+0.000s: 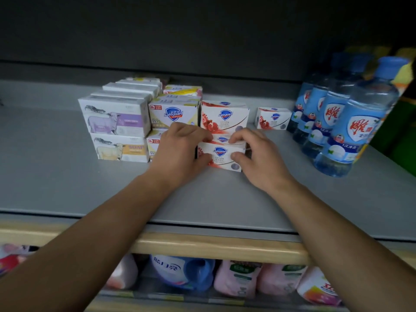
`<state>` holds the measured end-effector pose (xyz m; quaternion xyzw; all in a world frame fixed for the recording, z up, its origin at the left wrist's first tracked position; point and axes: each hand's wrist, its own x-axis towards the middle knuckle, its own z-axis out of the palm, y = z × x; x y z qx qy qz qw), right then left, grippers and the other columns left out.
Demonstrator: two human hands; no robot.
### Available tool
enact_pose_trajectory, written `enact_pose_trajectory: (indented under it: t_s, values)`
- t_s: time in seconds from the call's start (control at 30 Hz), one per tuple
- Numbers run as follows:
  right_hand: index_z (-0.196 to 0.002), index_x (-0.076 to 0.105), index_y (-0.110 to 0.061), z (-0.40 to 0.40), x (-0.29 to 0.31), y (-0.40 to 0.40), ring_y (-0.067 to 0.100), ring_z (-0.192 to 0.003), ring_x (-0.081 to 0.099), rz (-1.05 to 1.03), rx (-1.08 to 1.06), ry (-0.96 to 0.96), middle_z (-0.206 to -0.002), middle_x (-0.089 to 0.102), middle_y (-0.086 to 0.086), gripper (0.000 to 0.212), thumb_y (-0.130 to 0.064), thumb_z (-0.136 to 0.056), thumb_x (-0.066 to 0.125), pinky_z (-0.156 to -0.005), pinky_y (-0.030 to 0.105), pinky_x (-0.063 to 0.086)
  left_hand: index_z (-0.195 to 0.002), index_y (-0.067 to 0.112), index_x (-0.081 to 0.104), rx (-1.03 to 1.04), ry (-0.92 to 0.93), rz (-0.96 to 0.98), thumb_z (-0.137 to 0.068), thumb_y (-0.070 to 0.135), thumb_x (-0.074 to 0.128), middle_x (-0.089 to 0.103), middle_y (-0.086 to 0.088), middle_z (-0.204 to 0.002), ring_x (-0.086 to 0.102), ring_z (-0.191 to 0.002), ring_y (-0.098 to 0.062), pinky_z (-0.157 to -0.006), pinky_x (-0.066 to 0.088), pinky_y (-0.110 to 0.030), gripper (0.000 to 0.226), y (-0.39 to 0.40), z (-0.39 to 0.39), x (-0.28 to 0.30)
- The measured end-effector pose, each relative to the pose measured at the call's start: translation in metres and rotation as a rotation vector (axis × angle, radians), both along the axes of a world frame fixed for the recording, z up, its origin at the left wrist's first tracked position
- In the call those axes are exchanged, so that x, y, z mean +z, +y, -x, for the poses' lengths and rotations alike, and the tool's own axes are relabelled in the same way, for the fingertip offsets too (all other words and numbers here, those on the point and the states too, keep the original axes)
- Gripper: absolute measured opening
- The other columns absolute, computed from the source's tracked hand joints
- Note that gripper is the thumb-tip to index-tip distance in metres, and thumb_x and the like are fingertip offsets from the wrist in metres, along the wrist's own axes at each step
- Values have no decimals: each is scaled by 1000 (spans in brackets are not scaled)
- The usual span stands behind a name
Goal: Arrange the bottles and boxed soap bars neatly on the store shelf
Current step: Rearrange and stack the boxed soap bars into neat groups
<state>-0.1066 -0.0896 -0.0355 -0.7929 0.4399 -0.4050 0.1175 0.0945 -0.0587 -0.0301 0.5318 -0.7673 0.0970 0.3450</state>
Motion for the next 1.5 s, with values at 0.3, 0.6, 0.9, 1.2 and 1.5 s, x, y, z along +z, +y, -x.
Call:
enact_pose_trajectory:
  t_s: [0.3,0.6,0.9,1.2,1.5]
  values:
    - [-93,71,-28,4,12,7,12,-79,69,-354,151,-656,-93,75,-3,23,-11,-97,56,-71,34,54,-134,9,51,-240,213,9,-68,30,86,55,-4,-123,58,-105,-17,-91,46,-23,77,21,4,13]
    - [-98,70,-22,2,18,18,20,-59,60,-513,404,-667,-88,69,10,24,-37,-87,56,-56,30,52,-83,2,64,-13,670,-6,-79,69,48,66,-20,-76,60,-73,-37,-61,51,-49,70,16,-5,11]
    - [-96,70,-17,-1,25,17,22,-62,66,-739,366,-809,-92,71,8,24,-33,-97,53,-56,32,55,-102,24,68,-135,709,-42,-79,52,62,69,7,-93,62,-57,-14,-50,50,-32,36,22,2,15]
    - [-129,55,-37,5,21,17,17,-103,66,-171,224,-449,-128,58,-14,52,-3,-90,61,-89,38,56,-138,36,46,-312,723,-44,-76,29,79,60,15,-122,67,-89,-8,-63,58,-24,71,22,5,14]
    - [-134,58,-20,10,32,27,16,-117,50,142,48,58,-127,59,-1,48,-20,-88,70,-93,23,37,-123,14,60,-293,581,-16,-77,21,79,66,3,-114,64,-106,-12,-83,57,-30,51,22,12,10]
